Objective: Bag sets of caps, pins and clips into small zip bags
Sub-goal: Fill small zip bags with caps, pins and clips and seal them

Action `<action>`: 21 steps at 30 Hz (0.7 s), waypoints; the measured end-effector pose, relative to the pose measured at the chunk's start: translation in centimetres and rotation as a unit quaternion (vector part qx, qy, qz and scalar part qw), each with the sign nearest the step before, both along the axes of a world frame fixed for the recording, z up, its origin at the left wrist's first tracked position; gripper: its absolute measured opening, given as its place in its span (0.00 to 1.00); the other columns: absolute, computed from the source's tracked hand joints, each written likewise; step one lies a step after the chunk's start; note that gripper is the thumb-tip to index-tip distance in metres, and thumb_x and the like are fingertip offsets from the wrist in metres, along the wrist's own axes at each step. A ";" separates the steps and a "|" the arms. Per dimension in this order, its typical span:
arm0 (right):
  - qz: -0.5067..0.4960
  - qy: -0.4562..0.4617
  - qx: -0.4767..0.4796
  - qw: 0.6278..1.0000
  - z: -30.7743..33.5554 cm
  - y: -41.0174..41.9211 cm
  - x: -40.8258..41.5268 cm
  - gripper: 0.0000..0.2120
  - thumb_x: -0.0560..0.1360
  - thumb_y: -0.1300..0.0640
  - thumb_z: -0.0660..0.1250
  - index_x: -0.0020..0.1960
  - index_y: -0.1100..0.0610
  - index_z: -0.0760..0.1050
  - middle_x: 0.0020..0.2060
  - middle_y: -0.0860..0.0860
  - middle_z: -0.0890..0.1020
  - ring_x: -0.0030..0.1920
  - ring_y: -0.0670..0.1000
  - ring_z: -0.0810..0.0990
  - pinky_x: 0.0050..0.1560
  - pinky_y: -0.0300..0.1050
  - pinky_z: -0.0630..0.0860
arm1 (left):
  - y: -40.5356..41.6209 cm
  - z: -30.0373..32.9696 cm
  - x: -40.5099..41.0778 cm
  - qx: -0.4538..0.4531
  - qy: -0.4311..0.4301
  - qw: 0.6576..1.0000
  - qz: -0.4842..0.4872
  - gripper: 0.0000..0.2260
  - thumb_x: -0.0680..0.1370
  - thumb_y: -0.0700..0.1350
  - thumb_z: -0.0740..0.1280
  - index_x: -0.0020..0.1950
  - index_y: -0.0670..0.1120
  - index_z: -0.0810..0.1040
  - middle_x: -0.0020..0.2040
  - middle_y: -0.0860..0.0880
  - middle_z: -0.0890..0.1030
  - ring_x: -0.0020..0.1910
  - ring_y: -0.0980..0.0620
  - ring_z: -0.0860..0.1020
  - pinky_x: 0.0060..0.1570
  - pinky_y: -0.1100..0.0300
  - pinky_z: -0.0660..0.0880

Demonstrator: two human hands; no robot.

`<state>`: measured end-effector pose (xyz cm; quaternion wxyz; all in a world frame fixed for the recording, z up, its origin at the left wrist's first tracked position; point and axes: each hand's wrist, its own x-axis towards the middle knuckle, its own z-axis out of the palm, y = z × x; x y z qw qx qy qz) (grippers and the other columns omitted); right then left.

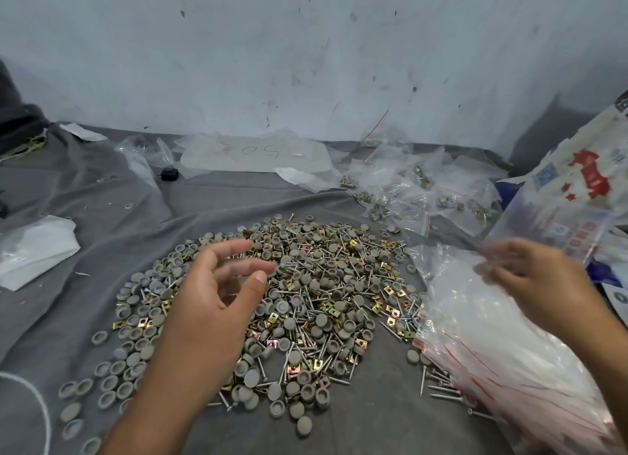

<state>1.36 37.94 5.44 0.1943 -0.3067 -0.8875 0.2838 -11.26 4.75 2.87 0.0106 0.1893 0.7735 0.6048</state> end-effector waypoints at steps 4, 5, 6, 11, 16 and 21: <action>0.159 0.203 -0.348 0.901 4.0 -5.0 -1.2 0.20 0.63 0.49 0.79 0.53 0.54 0.83 0.48 0.53 0.88 0.47 0.52 0.88 0.41 0.45 0.85 | 0.5 -0.2 0.2 0.003 -0.008 1.000 -0.028 0.14 0.71 0.62 0.67 0.56 0.64 0.75 0.53 0.63 0.83 0.51 0.60 0.82 0.53 0.53 0.79; 0.204 0.187 -0.415 0.867 4.3 -6.4 -1.8 0.18 0.63 0.50 0.82 0.52 0.52 0.85 0.50 0.54 0.88 0.49 0.53 0.87 0.40 0.44 0.84 | 0.6 -0.2 0.3 0.010 -0.025 0.999 -0.046 0.16 0.71 0.64 0.68 0.57 0.64 0.76 0.55 0.64 0.83 0.53 0.63 0.81 0.55 0.54 0.77; 0.240 0.159 -0.468 0.836 4.3 -7.8 -2.8 0.15 0.65 0.51 0.81 0.50 0.49 0.86 0.51 0.53 0.87 0.49 0.52 0.87 0.40 0.43 0.83 | 0.7 -0.1 0.4 0.017 -0.049 0.996 -0.070 0.21 0.69 0.68 0.69 0.59 0.64 0.75 0.58 0.65 0.81 0.56 0.65 0.80 0.57 0.55 0.76; 0.266 0.047 -0.604 0.750 1.4 -12.4 -8.9 0.10 0.79 0.57 0.64 0.59 0.53 0.77 0.44 0.43 0.87 0.41 0.39 0.85 0.40 0.33 0.79 | 0.4 0.3 0.0 0.153 -0.246 0.940 -0.180 0.28 0.70 0.64 0.74 0.65 0.50 0.79 0.61 0.48 0.83 0.60 0.47 0.82 0.58 0.48 0.78; 0.236 0.085 -0.743 0.621 -2.6 -13.9 -8.3 0.29 0.78 0.39 0.62 0.70 0.58 0.71 0.64 0.60 0.81 0.62 0.59 0.83 0.54 0.54 0.83 | -0.9 -0.2 -1.2 0.251 -0.248 0.936 -0.019 0.11 0.70 0.47 0.73 0.49 0.43 0.85 0.47 0.44 0.86 0.42 0.51 0.85 0.39 0.62 0.81; 0.265 0.055 -0.683 0.679 -5.0 -14.5 -8.4 0.28 0.74 0.59 0.74 0.71 0.58 0.69 0.59 0.59 0.84 0.57 0.58 0.85 0.50 0.46 0.83 | -1.7 -0.8 -2.3 0.270 -0.203 0.937 0.087 0.14 0.67 0.49 0.74 0.50 0.46 0.85 0.45 0.48 0.87 0.39 0.57 0.84 0.36 0.65 0.79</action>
